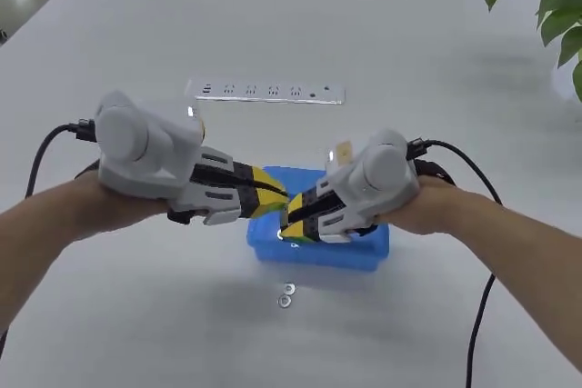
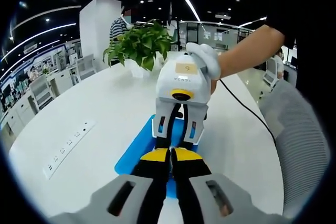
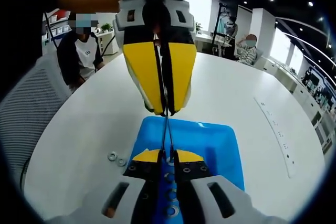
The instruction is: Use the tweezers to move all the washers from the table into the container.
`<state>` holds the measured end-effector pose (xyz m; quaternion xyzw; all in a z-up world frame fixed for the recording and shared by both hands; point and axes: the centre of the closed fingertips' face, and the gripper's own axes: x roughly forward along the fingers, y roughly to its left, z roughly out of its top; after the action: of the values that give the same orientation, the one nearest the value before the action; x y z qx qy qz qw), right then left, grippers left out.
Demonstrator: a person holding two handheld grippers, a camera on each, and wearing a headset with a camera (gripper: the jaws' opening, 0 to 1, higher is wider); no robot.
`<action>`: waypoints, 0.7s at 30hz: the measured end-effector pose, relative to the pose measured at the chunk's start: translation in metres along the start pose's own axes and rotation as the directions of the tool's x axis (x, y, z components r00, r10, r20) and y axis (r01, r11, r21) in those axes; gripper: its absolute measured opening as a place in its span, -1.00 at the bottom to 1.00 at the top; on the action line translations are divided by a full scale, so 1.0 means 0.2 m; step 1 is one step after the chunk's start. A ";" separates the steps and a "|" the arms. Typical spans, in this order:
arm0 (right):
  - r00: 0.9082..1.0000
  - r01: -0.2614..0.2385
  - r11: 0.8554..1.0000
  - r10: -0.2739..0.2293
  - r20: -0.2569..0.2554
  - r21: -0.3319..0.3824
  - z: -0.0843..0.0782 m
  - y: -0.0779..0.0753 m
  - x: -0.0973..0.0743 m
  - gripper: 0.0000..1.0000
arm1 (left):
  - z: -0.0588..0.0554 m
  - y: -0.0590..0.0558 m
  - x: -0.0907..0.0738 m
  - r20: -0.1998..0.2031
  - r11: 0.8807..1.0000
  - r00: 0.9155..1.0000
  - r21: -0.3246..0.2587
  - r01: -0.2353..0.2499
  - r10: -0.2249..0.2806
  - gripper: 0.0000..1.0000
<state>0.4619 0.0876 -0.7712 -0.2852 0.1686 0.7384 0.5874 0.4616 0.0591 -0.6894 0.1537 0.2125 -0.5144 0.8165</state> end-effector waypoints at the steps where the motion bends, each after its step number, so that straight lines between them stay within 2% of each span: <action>1: 1.000 0.001 1.000 -0.001 -0.001 0.000 0.00 0.00 0.00 -0.78 | 0.00 0.00 0.00 -0.001 1.000 1.000 -0.001 0.001 -0.001 -0.88; 9: 1.000 0.011 1.000 -0.011 -0.004 0.028 -0.01 -0.01 -0.01 -0.70 | -0.01 0.01 0.00 -0.010 1.000 1.000 0.016 -0.004 0.004 -0.89; 21: 0.999 0.037 0.997 -0.037 0.001 0.071 0.00 -0.01 -0.09 -0.54 | 0.00 -0.01 0.00 -0.018 1.000 1.000 0.020 -0.002 0.002 -0.90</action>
<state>0.4672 0.0745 -0.7589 -0.2665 0.1887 0.7212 0.6110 0.4609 0.0582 -0.6895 0.1667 0.2145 -0.5143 0.8134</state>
